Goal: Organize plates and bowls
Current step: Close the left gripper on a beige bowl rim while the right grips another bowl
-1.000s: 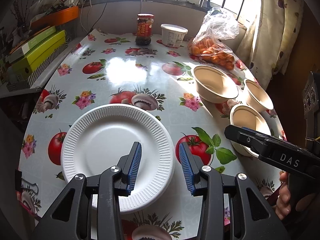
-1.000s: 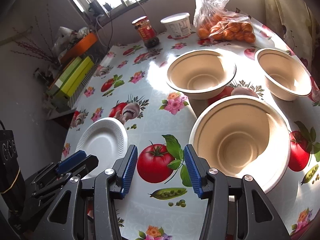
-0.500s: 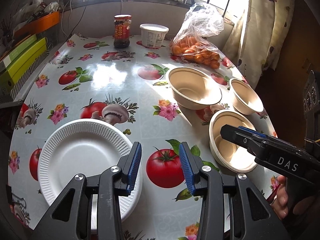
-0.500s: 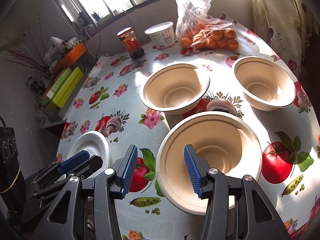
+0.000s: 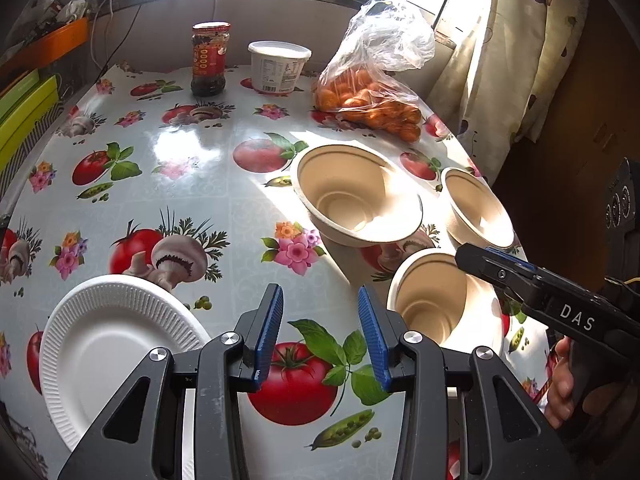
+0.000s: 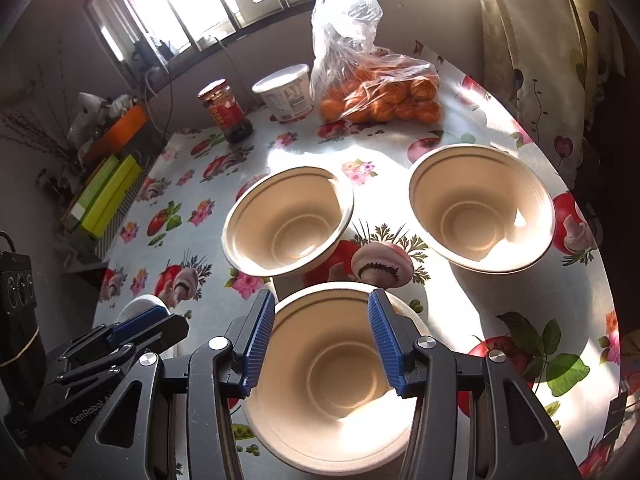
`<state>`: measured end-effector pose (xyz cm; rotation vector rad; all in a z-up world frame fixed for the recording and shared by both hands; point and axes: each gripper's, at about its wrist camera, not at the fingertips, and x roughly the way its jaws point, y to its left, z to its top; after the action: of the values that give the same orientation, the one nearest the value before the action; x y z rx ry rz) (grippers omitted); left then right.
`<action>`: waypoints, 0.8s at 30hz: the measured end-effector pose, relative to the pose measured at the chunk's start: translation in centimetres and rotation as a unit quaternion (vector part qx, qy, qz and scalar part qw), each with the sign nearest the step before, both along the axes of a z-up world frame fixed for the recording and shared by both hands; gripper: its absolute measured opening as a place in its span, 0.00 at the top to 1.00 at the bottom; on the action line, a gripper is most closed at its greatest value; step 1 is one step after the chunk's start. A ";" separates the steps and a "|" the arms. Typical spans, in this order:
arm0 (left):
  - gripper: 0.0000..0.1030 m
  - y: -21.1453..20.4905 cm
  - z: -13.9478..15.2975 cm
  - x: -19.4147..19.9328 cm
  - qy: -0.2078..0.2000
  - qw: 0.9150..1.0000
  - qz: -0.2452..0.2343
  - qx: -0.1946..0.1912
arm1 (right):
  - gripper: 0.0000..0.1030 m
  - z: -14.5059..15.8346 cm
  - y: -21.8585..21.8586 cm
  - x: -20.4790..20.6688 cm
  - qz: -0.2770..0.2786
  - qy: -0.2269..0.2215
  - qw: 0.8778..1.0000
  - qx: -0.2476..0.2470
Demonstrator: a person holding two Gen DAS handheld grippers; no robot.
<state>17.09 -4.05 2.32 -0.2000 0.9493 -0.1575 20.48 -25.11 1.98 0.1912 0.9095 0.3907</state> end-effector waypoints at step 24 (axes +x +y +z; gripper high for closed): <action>0.61 0.6 -0.8 7.5 0.017 0.999 0.042 -0.015 | 0.56 -0.2 -1.0 8.0 0.076 -0.017 0.997 -0.011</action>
<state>24.55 -3.45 1.47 -0.2707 0.9706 -0.0912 28.49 -26.15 1.77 0.0953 0.8964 0.5243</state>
